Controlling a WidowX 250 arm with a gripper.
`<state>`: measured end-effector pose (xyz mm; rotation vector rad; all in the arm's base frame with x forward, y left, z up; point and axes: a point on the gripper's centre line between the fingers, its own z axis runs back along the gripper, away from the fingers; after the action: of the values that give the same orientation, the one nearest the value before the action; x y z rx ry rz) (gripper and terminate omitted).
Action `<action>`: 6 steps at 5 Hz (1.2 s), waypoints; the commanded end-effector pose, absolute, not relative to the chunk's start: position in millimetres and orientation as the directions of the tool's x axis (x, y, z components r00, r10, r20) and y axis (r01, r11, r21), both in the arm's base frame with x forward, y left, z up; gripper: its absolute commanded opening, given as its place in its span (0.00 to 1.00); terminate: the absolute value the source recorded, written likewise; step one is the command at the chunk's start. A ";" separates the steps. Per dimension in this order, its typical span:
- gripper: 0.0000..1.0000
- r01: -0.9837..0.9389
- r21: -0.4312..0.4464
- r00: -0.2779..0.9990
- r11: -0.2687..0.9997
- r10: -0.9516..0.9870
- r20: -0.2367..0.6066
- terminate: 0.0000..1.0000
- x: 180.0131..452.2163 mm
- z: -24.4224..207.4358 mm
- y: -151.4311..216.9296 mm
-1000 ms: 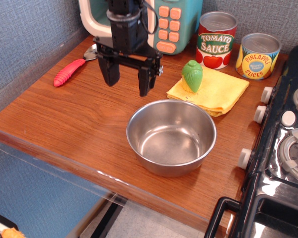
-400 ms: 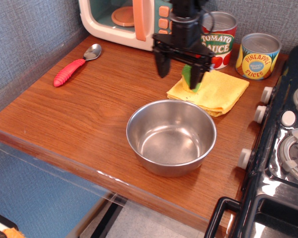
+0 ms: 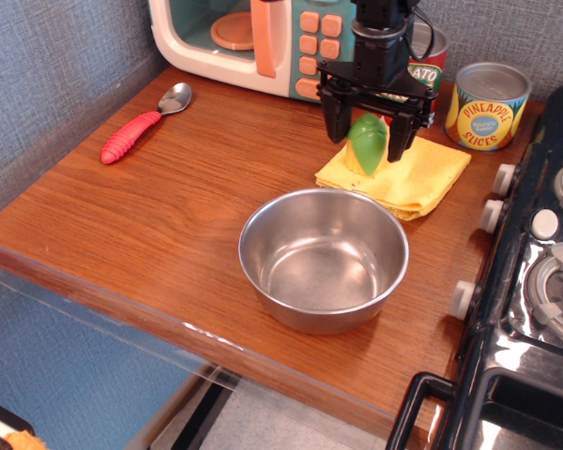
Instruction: Place the corn on the front edge of the table, opposite the silver pan.
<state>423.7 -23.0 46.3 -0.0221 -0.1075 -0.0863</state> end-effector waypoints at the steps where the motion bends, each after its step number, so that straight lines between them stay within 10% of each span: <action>1: 0.00 0.064 -0.010 0.986 0.998 -0.062 0.152 0.00 427.8 63.1 -15.0; 4: 0.00 0.019 -0.067 0.944 0.998 0.004 0.329 0.00 392.0 141.2 12.4; 6: 0.00 -0.093 -0.020 0.966 0.995 0.095 0.239 0.00 305.6 125.4 81.0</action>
<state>301.8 81.7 104.5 -0.0251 -0.1802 0.1010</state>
